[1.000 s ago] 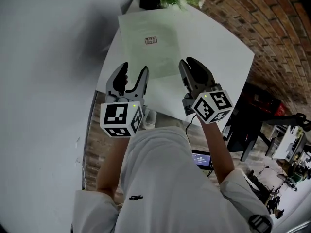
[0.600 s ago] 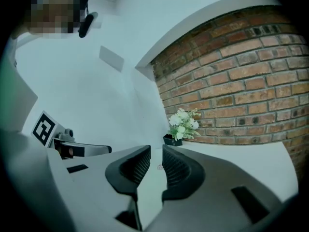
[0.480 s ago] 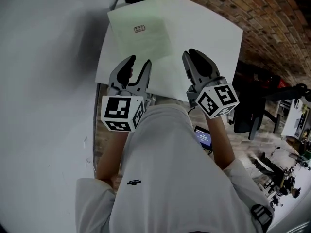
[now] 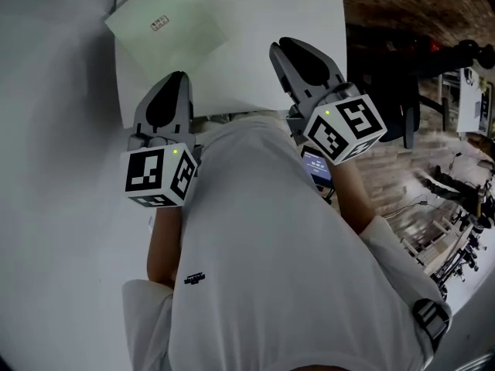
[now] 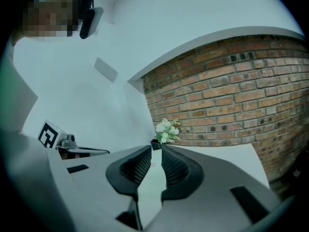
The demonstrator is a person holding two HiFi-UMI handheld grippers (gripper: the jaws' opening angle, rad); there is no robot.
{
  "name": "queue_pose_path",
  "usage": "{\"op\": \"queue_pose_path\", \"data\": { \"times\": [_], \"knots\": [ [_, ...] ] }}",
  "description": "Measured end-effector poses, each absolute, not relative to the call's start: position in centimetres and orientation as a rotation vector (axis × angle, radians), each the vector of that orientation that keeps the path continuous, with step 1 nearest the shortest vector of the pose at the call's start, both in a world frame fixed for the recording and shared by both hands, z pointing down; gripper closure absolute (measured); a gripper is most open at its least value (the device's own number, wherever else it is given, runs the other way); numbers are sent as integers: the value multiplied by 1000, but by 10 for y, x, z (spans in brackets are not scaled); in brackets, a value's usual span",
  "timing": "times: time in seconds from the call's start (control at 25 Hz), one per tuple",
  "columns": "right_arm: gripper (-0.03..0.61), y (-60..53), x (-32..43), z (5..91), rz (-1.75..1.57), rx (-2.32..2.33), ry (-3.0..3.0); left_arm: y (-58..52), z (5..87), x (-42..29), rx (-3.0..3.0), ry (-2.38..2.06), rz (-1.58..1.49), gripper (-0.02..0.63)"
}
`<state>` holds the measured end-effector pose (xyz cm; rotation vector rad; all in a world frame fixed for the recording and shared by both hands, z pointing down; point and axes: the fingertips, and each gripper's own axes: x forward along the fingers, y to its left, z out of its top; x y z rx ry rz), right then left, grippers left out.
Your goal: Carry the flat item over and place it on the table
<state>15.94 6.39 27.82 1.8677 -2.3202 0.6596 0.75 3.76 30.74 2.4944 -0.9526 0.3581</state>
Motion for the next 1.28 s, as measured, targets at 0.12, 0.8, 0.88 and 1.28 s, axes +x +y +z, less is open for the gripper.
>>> {"op": "queue_pose_path", "data": {
  "times": [0.12,0.8,0.88,1.28],
  "knots": [
    [491,79,168,272,639,1913,-2299,49,305,12,2527,-908,355,575],
    [500,99,180,250,587,2003,-2266,60,298,18,2536,-854,342,575],
    [500,99,179,250,586,2005,-2259,59,299,14,2527,-860,341,575],
    [500,98,172,251,604,1984,-2253,58,297,10,2515,-859,334,575]
  ]
}}
